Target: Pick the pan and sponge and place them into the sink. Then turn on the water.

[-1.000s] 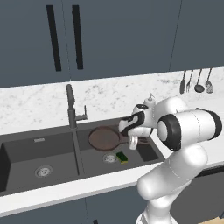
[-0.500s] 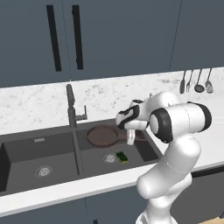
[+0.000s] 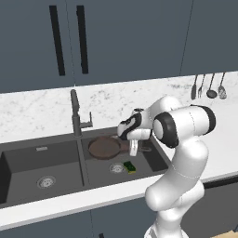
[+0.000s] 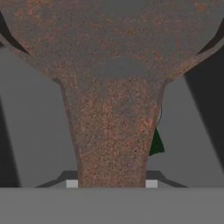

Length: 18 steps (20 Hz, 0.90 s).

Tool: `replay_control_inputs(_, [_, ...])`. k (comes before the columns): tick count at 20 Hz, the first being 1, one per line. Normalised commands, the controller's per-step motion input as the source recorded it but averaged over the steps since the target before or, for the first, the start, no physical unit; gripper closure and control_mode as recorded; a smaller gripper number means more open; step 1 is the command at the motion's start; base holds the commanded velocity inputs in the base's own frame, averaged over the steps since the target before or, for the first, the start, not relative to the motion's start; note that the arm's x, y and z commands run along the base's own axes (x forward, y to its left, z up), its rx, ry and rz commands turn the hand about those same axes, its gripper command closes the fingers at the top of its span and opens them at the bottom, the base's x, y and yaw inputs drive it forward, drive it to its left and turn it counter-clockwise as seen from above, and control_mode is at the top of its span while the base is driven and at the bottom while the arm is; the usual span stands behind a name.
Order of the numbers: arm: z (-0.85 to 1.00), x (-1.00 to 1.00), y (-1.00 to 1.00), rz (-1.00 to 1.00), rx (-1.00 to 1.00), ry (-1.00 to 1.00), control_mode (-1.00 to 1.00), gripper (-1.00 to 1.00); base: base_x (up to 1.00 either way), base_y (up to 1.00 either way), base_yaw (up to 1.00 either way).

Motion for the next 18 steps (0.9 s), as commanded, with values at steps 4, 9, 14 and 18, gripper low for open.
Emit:
replay_control_inputs(4, [-0.51,0.01,0.17,0.00,-0.01,0.00,-1.00,1.00,0.00,0.00,0.00])
replay_control_inputs(9, [-0.42,0.07,0.00,0.00,0.00,0.00,-1.00,1.00,0.00,0.00,0.00])
replay_control_inputs(14, [-0.27,0.01,-0.02,0.00,0.00,0.00,-1.00,1.00,0.00,0.00,0.00])
replay_control_inputs(18, [-0.02,0.15,-0.15,0.01,0.00,0.00,-1.00,1.00,0.00,0.00,0.00])
